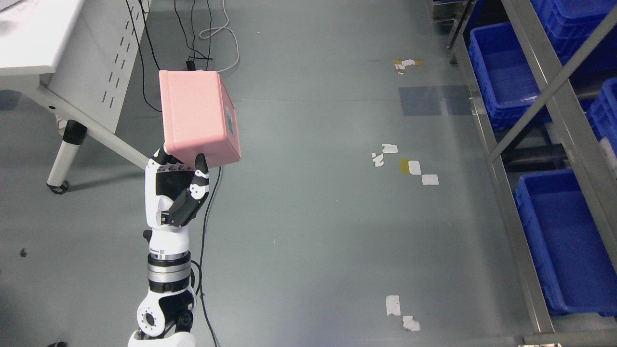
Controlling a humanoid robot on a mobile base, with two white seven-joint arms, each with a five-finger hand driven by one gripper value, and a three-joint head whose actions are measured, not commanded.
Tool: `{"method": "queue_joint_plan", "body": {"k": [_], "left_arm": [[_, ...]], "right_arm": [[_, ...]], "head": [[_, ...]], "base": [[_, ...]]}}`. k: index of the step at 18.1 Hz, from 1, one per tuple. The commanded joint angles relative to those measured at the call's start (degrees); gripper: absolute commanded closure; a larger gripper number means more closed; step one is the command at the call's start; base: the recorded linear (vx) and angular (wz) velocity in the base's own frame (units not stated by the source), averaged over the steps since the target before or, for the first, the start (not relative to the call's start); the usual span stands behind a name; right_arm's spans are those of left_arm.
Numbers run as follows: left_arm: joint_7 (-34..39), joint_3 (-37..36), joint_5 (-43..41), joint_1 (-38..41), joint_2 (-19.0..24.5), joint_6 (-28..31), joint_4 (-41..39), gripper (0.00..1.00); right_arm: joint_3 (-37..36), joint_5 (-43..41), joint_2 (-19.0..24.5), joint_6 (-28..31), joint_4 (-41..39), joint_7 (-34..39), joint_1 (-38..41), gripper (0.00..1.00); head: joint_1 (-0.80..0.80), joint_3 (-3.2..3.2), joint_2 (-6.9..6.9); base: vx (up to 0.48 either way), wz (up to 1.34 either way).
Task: Place storage box into left shelf container
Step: 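Hold the pink box up in the left hand while turning toward the shelf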
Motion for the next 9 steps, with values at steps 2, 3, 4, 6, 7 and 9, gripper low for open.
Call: {"method": "queue_joint_plan", "body": {"k": [2,3,4,6,7,9], "left_arm": [[-0.02,0.07,0.00,0.03,0.98,-0.09,1.02,0.97],[-0.02,0.07,0.00,0.03,0.98,-0.27,1.02,0.97],[-0.02,0.07,0.00,0.03,0.98,-0.27,1.02,0.97],[-0.28,0.24,0.00,0.03,0.98,-0.27,1.11,0.97],[-0.63,0.33,0.00,0.12,0.98,-0.44,1.28,0.96],[-0.63,0.42,0.00,0.12,0.98,-0.44,1.37,0.96]], "right_arm": [[0.00,-1.23,-1.00,0.27,-1.00,0.08,-0.18,0.00],[0.00,-1.23,-1.00,0.27,-1.00,0.08,-0.18,0.00],[0.00,-1.23,-1.00,0.19,-1.00,0.08,-0.18,0.00],[0.00,-1.23,-1.00,0.27,-1.00,0.08,-0.18,0.00],[0.00,-1.23,-1.00,0.27,-1.00,0.08,-0.27,0.00],[0.00,-1.23,-1.00,0.19,-1.00,-0.01,-0.18,0.00]], "head": [[0.00,0.00,0.00],[0.00,0.00,0.00],[0.00,0.00,0.00],[0.00,0.00,0.00],[0.00,0.00,0.00],[0.00,0.00,0.00]], "base": [[0.286,0.17],[0.367,0.11],[0.388,0.07],[0.381,0.06],[0.374,0.05],[0.459,0.08]]}}
